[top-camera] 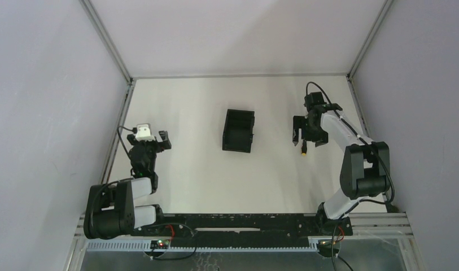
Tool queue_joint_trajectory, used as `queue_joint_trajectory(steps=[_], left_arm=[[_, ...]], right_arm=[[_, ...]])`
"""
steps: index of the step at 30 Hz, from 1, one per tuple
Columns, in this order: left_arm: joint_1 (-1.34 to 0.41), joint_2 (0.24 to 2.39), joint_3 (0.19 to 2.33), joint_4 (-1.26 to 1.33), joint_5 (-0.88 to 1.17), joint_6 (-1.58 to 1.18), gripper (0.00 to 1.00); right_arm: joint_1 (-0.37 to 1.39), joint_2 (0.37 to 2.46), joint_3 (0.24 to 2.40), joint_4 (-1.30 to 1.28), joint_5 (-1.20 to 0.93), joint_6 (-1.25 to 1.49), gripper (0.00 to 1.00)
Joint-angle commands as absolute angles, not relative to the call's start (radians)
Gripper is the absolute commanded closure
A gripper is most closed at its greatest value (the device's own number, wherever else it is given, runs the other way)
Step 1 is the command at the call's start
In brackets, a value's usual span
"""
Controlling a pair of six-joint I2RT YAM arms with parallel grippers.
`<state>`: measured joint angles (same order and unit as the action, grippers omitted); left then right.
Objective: Put the screwdriver in the bin
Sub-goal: Pick up the screwdriver from the center of the board.
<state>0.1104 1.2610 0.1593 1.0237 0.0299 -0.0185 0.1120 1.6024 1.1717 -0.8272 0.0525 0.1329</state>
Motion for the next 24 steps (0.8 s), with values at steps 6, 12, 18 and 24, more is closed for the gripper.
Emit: queue_joint_trajectory(steps=[6, 12, 18, 24], left_arm=[[0.107, 1.254, 0.170, 1.095, 0.030, -0.003, 0.00], [0.106, 1.254, 0.169, 1.095, 0.029, -0.003, 0.00], [0.106, 1.255, 0.169, 1.095, 0.030, -0.003, 0.00], [0.106, 1.255, 0.170, 1.095, 0.030, -0.003, 0.00]], right_arm=[[0.109, 1.668, 1.212, -0.821, 0.071, 0.115, 0.15], [0.108, 1.704, 1.212, -0.804, 0.061, 0.140, 0.24], [0.107, 1.738, 1.212, -0.774, 0.067, 0.173, 0.26], [0.100, 1.760, 1.192, -0.746, 0.060, 0.185, 0.32]])
